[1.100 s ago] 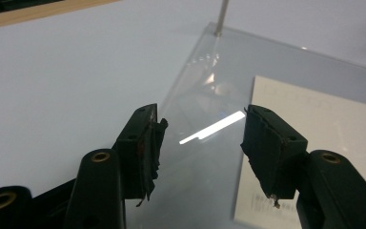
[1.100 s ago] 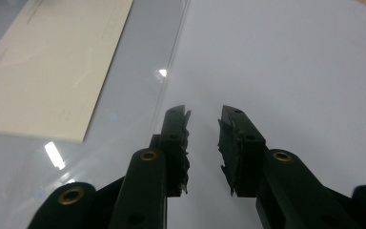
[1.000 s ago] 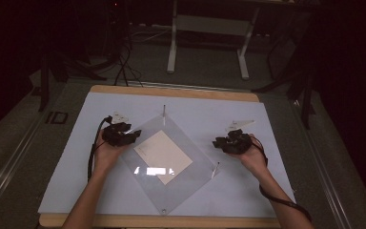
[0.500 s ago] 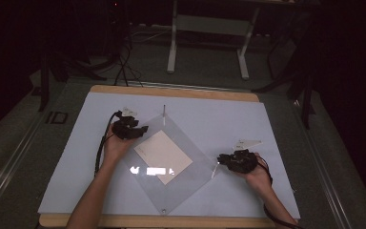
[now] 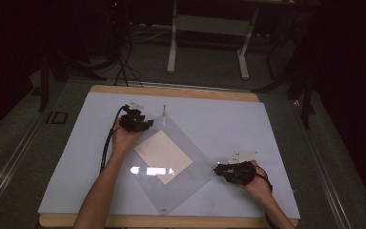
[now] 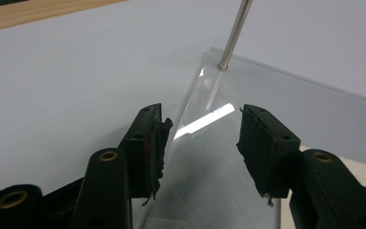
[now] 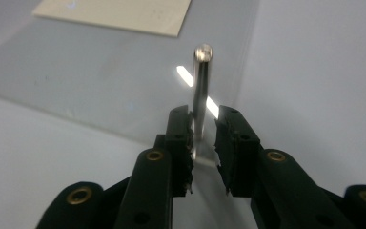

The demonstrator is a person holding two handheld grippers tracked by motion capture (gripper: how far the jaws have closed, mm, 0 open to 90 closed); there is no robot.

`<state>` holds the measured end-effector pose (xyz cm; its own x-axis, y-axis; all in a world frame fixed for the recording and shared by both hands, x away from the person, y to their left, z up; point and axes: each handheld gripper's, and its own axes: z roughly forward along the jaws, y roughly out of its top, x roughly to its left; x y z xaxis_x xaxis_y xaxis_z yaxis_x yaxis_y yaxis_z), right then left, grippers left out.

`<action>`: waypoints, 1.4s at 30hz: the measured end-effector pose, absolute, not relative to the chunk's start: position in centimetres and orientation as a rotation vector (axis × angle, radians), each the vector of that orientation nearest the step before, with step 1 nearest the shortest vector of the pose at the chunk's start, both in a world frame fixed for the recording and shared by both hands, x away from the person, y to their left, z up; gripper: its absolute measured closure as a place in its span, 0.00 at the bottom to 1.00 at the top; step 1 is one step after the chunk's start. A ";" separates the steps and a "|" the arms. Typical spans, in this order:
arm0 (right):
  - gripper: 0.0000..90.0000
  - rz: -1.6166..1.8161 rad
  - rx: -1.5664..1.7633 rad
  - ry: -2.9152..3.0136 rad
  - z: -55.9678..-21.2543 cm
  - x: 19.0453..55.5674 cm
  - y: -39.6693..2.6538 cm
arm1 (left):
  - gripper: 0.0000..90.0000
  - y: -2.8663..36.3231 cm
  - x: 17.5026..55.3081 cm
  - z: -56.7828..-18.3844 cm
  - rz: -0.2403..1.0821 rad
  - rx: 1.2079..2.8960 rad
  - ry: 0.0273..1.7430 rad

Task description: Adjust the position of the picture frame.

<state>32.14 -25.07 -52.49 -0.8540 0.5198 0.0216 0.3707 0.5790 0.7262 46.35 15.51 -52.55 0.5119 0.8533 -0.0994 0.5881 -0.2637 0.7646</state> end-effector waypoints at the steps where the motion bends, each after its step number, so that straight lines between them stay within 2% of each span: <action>1: 0.86 1.140 0.753 2.612 -52.6 32.3 -24.9 | 0.56 15.4 46.5 -52.6 0.431 1.973 1.178; 8: 0.94 1.156 0.766 2.556 -52.9 32.2 -23.6 | 0.57 14.1 47.8 -52.6 0.450 1.971 1.169; 18: 0.94 1.191 0.820 2.531 -53.1 32.1 -23.7 | 0.59 12.1 50.1 -52.8 0.438 1.959 1.171; 24: 0.94 1.202 0.833 2.527 -53.2 32.1 -23.7 | 0.65 10.4 51.7 -53.1 0.429 1.969 1.143; 27: 0.94 1.204 0.838 2.523 -53.2 32.0 -23.7 | 0.70 9.5 52.4 -53.2 0.420 1.982 1.145; 32: 0.93 1.224 0.869 2.527 -53.2 32.1 -23.9 | 0.91 8.9 52.7 -53.4 0.424 1.992 1.159; 36: 0.92 1.273 0.927 2.536 -53.3 32.4 -24.1 | 0.94 8.7 52.5 -53.2 0.487 2.051 1.122; 42: 0.92 1.260 0.997 2.531 -52.8 32.5 -24.0 | 0.94 9.6 52.4 -52.8 0.442 2.080 1.110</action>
